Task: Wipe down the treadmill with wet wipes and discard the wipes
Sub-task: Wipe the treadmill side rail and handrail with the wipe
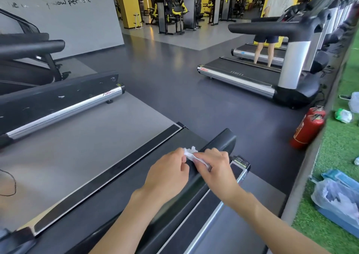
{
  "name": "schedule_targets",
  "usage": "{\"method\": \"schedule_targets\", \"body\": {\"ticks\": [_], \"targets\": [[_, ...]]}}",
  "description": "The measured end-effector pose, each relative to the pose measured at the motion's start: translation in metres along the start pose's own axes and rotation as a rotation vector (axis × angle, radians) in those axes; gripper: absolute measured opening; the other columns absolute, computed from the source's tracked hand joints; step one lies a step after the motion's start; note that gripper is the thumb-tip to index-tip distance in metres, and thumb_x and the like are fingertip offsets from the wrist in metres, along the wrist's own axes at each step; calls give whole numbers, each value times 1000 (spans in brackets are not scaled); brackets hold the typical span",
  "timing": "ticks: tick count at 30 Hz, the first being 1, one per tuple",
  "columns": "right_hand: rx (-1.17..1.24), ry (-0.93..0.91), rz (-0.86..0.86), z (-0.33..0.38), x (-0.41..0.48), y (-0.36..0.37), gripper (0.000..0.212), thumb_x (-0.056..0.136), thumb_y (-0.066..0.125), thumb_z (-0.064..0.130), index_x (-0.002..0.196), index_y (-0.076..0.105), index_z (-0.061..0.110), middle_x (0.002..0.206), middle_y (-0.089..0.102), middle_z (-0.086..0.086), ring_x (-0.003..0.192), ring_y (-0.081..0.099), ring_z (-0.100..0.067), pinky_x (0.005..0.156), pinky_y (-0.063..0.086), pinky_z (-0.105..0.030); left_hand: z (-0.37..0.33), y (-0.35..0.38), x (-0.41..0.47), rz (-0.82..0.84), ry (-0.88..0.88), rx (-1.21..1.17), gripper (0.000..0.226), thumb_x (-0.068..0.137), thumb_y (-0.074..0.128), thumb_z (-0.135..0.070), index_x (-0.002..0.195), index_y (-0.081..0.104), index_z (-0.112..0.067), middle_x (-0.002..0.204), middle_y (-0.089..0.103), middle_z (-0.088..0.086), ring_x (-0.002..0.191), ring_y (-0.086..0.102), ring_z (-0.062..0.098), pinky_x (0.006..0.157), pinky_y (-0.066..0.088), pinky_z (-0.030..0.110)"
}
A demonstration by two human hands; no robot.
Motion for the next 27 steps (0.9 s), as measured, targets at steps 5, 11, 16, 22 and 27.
{"method": "schedule_targets", "body": {"ticks": [5,11,16,22,27], "targets": [[-69,-78,21,-30,12,-7,25,98,49,29,87,71,32,59,35,5,63,41,-15,82,34,-34,-8,7,12,-7,-28,22,10,95,40,-16,90,43,-25,73,49,-9,58,41,8,51,27,26],[-150,67,-87,-64,38,-32,37,95,43,30,60,54,32,56,29,6,59,35,-16,72,32,-37,-15,14,20,12,52,34,5,98,45,-33,97,43,-28,91,55,-11,78,54,10,66,45,30],[-66,415,-164,-80,54,-46,34,95,48,22,66,42,7,64,24,-7,64,28,-27,66,26,-38,-28,23,36,58,129,64,26,96,50,-44,115,42,-29,108,52,-10,96,53,15,78,49,36],[-80,145,-20,-58,33,-30,34,95,45,36,82,72,23,60,36,0,65,37,-21,64,39,-43,-35,37,62,50,180,49,34,93,53,-40,122,41,-27,110,53,-7,100,54,18,77,50,38],[-182,176,-50,-85,48,-41,29,93,45,22,72,62,13,59,37,-3,65,37,-23,66,41,-48,-44,48,80,54,173,70,32,92,53,-40,116,42,-23,109,54,-7,93,56,19,70,47,35]]}}
Point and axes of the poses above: each hand's wrist, its own x-axis towards the middle knuckle, its own y-axis out of the palm, z = x × y, the point moved 1 cm from there along x, towards the middle knuckle
